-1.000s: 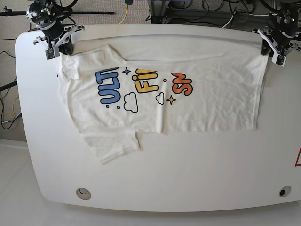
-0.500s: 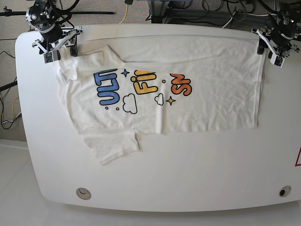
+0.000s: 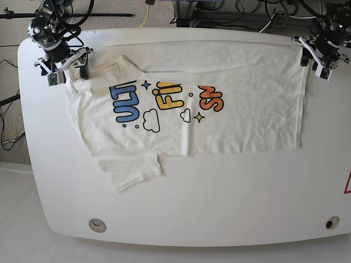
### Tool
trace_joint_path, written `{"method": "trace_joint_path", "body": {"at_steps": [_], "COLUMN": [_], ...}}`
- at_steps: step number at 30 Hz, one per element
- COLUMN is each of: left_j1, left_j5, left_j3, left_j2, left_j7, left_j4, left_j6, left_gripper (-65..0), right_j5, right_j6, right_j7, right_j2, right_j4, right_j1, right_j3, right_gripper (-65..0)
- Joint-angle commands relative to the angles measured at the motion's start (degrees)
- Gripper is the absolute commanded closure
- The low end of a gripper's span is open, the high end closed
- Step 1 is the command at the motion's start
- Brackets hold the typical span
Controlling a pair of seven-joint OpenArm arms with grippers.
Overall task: Fold the T-shirt properly
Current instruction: 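Open both grippers and release the shoulder edge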
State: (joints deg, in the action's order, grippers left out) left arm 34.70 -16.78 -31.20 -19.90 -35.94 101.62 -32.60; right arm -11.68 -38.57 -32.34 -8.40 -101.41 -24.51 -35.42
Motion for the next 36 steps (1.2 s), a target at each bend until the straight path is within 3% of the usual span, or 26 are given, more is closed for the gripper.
{"method": "trace_joint_path", "body": {"at_steps": [1,15,27,36], "left_j1": [0.43,-0.50,-1.57,-3.35], "left_j5": [-0.52,-1.61,-0.17,0.15], "left_j3": [-0.90,-0.37,0.25,-0.14], "left_j2": [-0.81,1.22,0.68,1.94], "left_j7": [1.07,2.10,0.83,0.89], "left_j4": [1.32,3.65,1.15,-3.03], "left_j6": [0.41,-0.16,0.10,0.18], "left_gripper": [-22.2,-23.5,-22.9,-22.8], "right_j5": [-0.69,-1.15,-0.66,-0.76], "right_j6": [-0.61,-1.43,-1.43,-1.43], "right_j7": [0.67,-0.01,-0.52,-2.38], "right_j2": [-0.44,-0.16,0.40,0.26], "right_j4": [-2.16,-4.79,-2.86,-1.90], "right_j1": [-0.55,-0.52,-0.16,1.38], "right_j3": [-0.50,0.33,2.06,6.90], "right_gripper": [-43.3,-42.0,-40.8,-20.0]}}
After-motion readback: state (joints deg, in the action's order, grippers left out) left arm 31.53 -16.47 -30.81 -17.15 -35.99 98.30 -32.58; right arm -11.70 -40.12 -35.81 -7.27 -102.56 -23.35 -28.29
